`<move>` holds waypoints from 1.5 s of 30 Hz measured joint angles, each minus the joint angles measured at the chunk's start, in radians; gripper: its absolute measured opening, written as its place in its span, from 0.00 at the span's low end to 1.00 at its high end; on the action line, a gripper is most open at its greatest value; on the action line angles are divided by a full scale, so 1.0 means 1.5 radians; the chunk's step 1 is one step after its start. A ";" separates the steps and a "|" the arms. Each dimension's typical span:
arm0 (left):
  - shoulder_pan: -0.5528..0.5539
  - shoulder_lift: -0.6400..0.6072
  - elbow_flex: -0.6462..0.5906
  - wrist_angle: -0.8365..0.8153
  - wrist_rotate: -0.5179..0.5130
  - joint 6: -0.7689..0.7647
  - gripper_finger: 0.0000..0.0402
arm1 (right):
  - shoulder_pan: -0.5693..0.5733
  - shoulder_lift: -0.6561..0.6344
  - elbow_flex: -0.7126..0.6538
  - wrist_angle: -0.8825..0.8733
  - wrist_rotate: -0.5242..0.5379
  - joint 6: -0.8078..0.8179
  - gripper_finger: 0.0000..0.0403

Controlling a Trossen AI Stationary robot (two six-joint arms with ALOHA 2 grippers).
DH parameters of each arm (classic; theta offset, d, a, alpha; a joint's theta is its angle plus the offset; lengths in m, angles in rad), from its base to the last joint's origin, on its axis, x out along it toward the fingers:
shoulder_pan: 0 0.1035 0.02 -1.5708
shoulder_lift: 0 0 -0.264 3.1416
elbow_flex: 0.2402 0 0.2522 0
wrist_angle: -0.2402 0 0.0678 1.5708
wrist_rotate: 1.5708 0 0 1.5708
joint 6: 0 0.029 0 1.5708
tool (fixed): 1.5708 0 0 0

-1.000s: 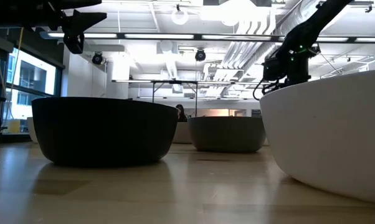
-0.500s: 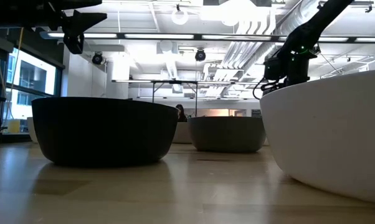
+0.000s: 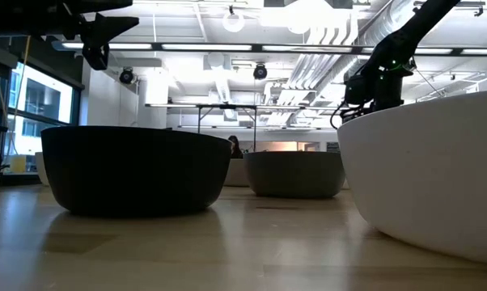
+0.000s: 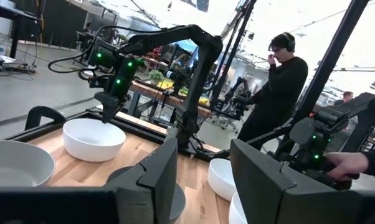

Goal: Nest bowls inside each other
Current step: Stack the white bowl on top of the dark gray bowl

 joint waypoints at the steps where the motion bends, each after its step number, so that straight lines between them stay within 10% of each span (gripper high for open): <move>1: 0.000 0.000 0.000 0.000 0.000 0.000 0.34 | 0.000 0.000 0.000 0.000 0.000 0.001 0.24; 45: 0.000 0.000 0.000 -0.030 0.003 -0.023 0.34 | 0.045 -0.006 -0.050 0.080 -0.054 0.047 0.01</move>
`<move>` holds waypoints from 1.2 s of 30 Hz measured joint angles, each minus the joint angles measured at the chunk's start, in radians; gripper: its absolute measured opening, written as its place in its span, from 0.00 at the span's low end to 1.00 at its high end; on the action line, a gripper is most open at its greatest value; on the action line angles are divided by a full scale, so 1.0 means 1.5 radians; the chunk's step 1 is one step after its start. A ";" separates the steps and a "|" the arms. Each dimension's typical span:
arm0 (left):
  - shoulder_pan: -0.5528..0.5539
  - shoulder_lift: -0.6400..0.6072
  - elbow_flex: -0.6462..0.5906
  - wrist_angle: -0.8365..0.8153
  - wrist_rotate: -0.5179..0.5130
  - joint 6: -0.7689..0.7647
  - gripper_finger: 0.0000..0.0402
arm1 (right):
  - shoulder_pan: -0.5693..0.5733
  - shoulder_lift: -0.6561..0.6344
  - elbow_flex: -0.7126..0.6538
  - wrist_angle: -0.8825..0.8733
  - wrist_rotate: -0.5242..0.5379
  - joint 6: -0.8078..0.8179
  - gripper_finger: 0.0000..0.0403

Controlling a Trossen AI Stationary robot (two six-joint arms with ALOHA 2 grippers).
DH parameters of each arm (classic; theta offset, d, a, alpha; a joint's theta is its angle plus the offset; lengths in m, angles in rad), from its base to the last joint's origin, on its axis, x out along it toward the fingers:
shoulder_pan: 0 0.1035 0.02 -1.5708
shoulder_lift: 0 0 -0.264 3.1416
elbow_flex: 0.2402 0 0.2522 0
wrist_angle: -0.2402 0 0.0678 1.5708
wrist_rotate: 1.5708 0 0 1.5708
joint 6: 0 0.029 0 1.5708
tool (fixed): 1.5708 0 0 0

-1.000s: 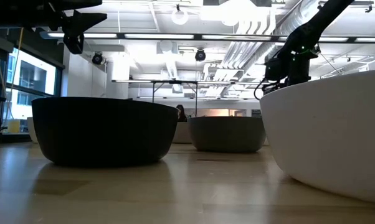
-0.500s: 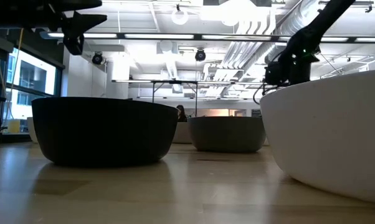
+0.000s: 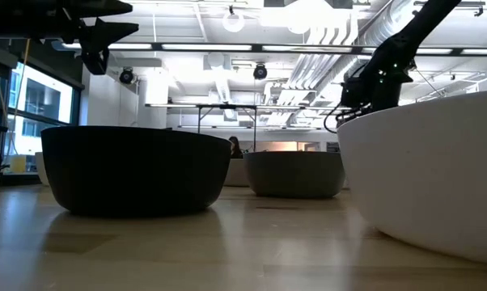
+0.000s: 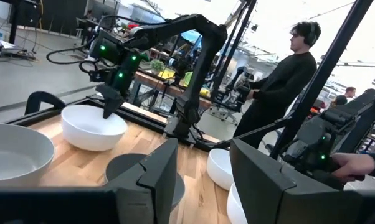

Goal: Nest bowls inside each other
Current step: Stack the white bowl on top of the dark gray bowl

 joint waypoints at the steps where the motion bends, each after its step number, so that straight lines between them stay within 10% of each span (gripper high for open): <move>1: 0.000 0.000 0.000 0.000 0.000 0.000 0.34 | 0.000 0.000 0.003 0.001 -0.001 0.000 0.01; 36: 0.000 0.000 0.000 -0.002 -0.014 0.007 0.34 | 0.091 -0.001 0.104 -0.125 -0.087 -0.015 0.01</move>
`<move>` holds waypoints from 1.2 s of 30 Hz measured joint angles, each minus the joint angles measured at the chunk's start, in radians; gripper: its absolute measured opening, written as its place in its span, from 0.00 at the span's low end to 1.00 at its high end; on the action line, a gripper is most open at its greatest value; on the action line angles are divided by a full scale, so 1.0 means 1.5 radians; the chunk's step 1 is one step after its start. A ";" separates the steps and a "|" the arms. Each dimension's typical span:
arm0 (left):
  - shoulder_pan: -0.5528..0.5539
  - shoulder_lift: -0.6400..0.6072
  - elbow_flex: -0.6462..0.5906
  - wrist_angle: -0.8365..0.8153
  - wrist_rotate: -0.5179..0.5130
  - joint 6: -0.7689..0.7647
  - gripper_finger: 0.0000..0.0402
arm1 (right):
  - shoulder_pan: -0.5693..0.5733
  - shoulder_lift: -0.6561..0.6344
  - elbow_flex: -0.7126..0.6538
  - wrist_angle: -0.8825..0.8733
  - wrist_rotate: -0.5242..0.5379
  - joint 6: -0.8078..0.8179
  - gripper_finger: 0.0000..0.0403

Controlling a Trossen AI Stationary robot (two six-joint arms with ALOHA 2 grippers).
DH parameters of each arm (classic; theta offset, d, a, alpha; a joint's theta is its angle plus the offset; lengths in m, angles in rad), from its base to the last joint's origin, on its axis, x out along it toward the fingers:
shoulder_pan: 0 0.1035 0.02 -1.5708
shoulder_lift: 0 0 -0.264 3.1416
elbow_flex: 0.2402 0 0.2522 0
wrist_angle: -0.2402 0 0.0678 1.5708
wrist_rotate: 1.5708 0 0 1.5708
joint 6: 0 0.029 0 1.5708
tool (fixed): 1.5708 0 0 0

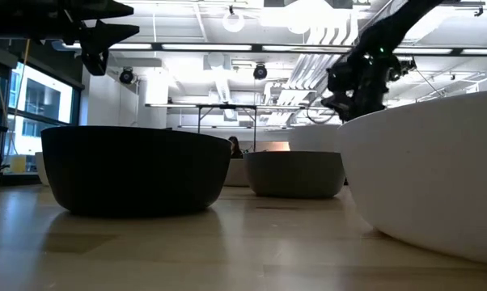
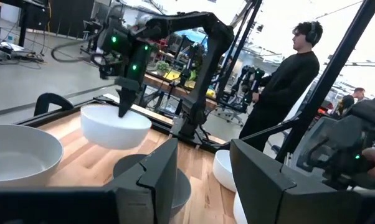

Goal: Nest bowls inside each other
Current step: Stack the white bowl on top of the dark gray bowl

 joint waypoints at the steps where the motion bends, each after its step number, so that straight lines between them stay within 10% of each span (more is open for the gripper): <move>1: 0.000 0.000 0.000 0.000 0.000 0.000 0.34 | 0.005 0.000 0.017 -0.012 0.006 0.000 0.01; 13: 0.000 0.000 0.000 -0.012 0.000 0.000 0.34 | 0.147 -0.001 0.162 -0.090 0.081 0.060 0.01; 36: 0.000 0.000 0.000 -0.023 0.000 0.000 0.34 | 0.359 0.000 0.165 -0.080 0.172 0.196 0.01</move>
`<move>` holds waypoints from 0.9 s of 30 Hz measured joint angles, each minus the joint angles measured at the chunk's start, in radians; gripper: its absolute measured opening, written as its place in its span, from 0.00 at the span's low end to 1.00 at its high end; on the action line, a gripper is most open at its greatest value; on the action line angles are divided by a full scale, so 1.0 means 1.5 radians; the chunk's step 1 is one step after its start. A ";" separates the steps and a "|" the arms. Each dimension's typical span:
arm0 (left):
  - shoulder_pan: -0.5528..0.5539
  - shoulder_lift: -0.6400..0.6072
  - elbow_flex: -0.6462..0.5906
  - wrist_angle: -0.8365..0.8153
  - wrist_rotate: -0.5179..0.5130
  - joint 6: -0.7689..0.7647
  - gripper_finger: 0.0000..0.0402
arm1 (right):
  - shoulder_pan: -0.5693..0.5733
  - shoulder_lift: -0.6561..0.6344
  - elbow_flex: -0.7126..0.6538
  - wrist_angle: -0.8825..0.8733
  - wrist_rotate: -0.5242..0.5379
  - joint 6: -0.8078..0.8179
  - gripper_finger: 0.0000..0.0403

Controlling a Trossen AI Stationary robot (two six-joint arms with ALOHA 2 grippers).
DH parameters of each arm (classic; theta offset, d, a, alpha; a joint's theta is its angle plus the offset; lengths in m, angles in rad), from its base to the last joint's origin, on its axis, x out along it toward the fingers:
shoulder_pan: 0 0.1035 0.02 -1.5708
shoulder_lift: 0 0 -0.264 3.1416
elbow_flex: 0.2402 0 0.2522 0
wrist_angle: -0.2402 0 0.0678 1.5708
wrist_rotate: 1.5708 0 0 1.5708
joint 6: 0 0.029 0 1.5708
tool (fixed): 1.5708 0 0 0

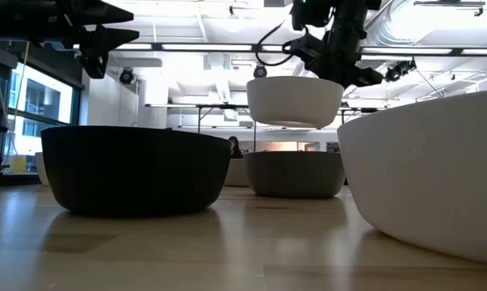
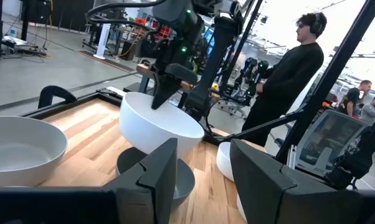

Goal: Nest bowls inside each other
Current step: Stack the white bowl on top of the dark gray bowl

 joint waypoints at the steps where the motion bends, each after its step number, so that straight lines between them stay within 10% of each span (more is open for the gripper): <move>1: 0.000 0.000 0.000 0.000 0.000 0.000 0.34 | 0.006 0.001 0.000 0.001 0.001 0.002 0.01; 27: 0.000 0.000 0.000 0.000 0.012 -0.007 0.34 | 0.039 0.111 -0.001 -0.020 -0.001 -0.006 0.01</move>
